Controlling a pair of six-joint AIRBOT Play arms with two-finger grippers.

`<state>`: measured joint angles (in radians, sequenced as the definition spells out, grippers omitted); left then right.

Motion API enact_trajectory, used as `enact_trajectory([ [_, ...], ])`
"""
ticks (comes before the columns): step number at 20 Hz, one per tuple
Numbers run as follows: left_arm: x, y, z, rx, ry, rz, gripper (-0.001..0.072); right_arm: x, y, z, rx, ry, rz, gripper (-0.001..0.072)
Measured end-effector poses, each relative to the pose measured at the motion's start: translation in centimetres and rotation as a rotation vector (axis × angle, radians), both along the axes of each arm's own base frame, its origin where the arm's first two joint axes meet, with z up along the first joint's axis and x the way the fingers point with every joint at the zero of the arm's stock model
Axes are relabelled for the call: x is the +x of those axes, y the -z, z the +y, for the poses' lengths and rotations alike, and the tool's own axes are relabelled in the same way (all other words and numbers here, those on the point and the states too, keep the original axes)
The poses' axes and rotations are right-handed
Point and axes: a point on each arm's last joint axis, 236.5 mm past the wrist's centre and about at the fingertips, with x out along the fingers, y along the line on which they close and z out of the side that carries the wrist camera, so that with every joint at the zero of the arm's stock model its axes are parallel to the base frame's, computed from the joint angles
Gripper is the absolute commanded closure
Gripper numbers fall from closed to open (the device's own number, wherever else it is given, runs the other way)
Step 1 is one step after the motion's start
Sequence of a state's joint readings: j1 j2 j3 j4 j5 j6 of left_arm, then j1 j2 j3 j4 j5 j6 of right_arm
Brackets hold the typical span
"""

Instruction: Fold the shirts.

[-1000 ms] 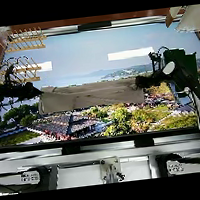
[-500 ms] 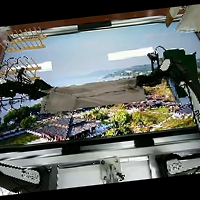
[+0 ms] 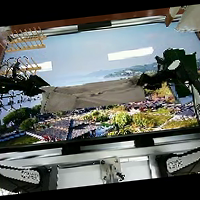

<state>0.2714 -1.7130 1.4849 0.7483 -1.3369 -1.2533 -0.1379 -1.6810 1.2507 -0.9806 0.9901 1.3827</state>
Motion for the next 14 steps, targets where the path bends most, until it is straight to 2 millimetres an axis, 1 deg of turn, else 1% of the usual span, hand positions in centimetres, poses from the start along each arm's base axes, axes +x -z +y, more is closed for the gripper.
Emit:
enact_trajectory([
  [2, -0.1, -0.8, -0.3, 0.002, 0.008, -0.015, 0.0034, -0.4, 0.8, 0.6, 0.04, 0.001, 0.036, 0.0096],
  [3, -0.1, -1.1, -0.5, 0.004, 0.013, -0.023, 0.0033, -0.6, 1.1, 0.9, 0.062, 0.004, 0.054, 0.0117],
  [5, -0.2, -1.8, -1.3, 0.004, 0.03, -0.034, 0.0034, -1.2, 1.7, 1.9, 0.081, -0.016, 0.084, 0.0304],
  [6, -0.3, -2.0, -1.8, 0.001, 0.04, -0.039, 0.0033, -1.6, 2.0, 2.4, 0.085, -0.031, 0.098, 0.0413],
  [7, -0.3, -2.3, -2.4, -0.003, 0.05, -0.044, 0.0033, -1.9, 2.3, 3.1, 0.086, -0.05, 0.111, 0.0562],
  [8, -0.4, -2.5, -3.2, -0.01, 0.062, -0.049, 0.0034, -2.2, 2.4, 3.7, 0.089, -0.063, 0.12, 0.0631],
  [10, -0.5, -2.9, -4.8, -0.023, 0.088, -0.056, 0.0037, -2.4, 2.4, 4.7, 0.089, -0.088, 0.121, 0.0632],
  [11, -0.7, -2.9, -5.5, -0.025, 0.103, -0.057, 0.0115, -2.6, 2.1, 5.0, 0.086, -0.103, 0.116, 0.0631],
  [12, -0.7, -3.0, -6.4, -0.028, 0.117, -0.06, 0.0307, -2.7, 1.7, 5.1, 0.078, -0.121, 0.108, 0.0632],
  [13, -0.8, -3.0, -7.2, -0.03, 0.126, -0.059, 0.0468, -2.7, 0.6, 5.1, 0.076, -0.131, 0.088, 0.0632],
  [14, -1.1, -3.0, -8.3, -0.034, 0.14, -0.052, 0.061, -2.7, -0.8, 5.1, 0.081, -0.139, 0.067, 0.0632],
])
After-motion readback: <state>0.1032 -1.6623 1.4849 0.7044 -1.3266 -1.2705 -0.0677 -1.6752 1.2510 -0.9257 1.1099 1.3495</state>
